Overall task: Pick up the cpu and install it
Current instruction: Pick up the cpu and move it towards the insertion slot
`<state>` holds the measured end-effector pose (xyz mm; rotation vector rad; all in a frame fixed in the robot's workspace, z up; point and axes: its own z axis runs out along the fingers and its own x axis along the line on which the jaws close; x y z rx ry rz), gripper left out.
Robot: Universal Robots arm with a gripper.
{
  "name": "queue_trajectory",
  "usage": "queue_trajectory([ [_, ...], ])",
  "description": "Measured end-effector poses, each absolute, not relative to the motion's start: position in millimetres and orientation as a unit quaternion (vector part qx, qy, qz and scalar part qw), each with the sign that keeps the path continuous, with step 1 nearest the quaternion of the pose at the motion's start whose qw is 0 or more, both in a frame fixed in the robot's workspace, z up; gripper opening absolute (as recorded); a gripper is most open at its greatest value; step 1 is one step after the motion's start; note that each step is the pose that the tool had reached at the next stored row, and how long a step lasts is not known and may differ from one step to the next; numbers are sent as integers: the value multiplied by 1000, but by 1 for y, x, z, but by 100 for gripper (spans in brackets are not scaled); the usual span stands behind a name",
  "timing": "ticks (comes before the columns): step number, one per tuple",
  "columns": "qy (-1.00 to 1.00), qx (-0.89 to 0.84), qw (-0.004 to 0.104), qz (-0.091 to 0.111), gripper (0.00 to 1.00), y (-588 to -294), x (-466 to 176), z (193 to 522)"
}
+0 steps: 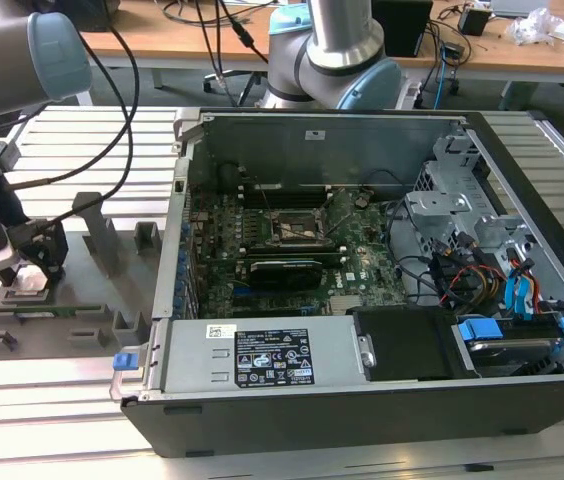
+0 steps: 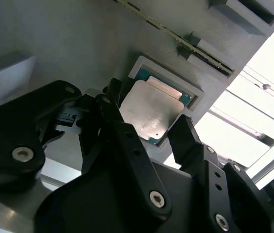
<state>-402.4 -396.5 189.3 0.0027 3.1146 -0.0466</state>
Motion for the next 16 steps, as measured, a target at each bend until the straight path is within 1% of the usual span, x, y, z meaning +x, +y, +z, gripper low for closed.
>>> queue_trajectory([
  [9,1000,1,13,-15,66,-396,-404,189],
  [11,1000,1,13,-15,65,-396,-404,189],
  [12,1000,1,13,-15,58,-396,-404,189],
  [13,1000,1,13,-15,55,-396,-404,189],
  [16,1000,1,13,-15,55,-396,-404,189],
])
